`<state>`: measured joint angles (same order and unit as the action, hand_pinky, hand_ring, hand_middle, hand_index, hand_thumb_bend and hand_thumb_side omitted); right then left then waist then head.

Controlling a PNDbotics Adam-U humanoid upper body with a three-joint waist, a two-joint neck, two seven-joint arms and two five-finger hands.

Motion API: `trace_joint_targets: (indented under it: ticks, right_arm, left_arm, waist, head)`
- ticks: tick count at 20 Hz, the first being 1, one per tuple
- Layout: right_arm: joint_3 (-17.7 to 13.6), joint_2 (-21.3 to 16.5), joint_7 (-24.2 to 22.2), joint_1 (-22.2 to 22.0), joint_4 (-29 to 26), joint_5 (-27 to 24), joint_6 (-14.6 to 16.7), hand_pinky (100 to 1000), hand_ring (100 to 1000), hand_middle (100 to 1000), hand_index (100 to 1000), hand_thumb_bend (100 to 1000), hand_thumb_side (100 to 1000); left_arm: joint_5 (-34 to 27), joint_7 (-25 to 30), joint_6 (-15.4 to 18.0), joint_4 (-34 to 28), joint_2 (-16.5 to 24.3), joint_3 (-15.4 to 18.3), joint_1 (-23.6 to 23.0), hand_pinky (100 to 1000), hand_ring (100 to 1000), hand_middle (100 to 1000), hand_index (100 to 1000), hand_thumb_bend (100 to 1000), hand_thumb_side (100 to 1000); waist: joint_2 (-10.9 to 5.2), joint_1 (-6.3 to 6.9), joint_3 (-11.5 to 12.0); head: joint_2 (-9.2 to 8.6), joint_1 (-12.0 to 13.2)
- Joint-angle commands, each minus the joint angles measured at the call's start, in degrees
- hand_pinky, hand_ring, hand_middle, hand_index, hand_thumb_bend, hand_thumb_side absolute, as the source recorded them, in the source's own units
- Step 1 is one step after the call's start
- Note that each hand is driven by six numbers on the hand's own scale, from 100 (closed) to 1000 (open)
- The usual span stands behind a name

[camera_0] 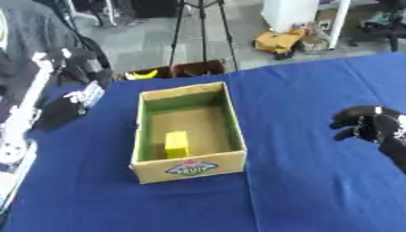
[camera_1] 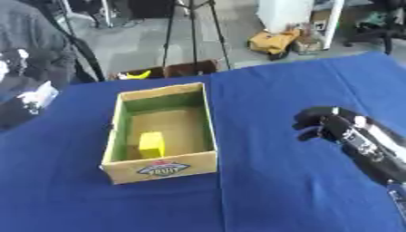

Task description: Pick up objects on the table and place them in the box.

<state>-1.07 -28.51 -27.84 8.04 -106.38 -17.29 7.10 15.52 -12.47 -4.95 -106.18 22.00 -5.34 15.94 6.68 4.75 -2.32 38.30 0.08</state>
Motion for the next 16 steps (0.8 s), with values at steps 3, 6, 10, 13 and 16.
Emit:
trace_joint_targets:
  ticks: [3,6,10,13,16]
  right_arm:
    - [-0.80,-0.66,0.37,0.65,-0.85,-0.21,0.09,709,785,756,827,100,777]
    - [-0.79,-0.64,0.38,0.66,-0.85,-0.24,0.02,709,785,756,827,100,777]
    - [-0.84,-0.58,0.43,0.66,-0.89,-0.29,0.00,709,785,756,827,100,773]
    - [-0.84,-0.51,0.41,0.68,-0.92,-0.28,-0.01,709,785,756,827,100,779]
    - [-0.81,-0.61,0.39,0.73,-0.99,-0.25,0.04,709,785,756,827,100,777]
  left_arm:
    - [-6.37,-8.35,4.39,0.87,-4.06,0.72,-3.55,619,522,549,742,316,825]
    - [-8.05,-9.18,6.14,2.18,-5.37,0.37,-5.08,620,523,551,743,305,841]
    - [-8.91,-9.22,7.46,3.09,-6.26,0.15,-5.85,622,525,553,744,307,849]
    - [-9.06,-8.73,7.91,3.59,-6.66,-0.14,-6.25,623,526,555,744,306,855]
    - [-9.19,-8.01,8.21,3.91,-6.74,-0.57,-6.55,624,527,557,743,312,857]
  waist:
    - [-0.44,-0.53,0.37]
    - [-0.44,-0.55,0.50]
    - [-0.41,-0.65,0.61]
    - [-0.30,-0.71,0.64]
    - [-0.22,-0.67,0.64]
  head:
    - [0.85,-0.02]
    - [1.03,-0.06]
    - [0.78,-0.04]
    - [0.73,-0.18]
    - [0.75,-0.11]
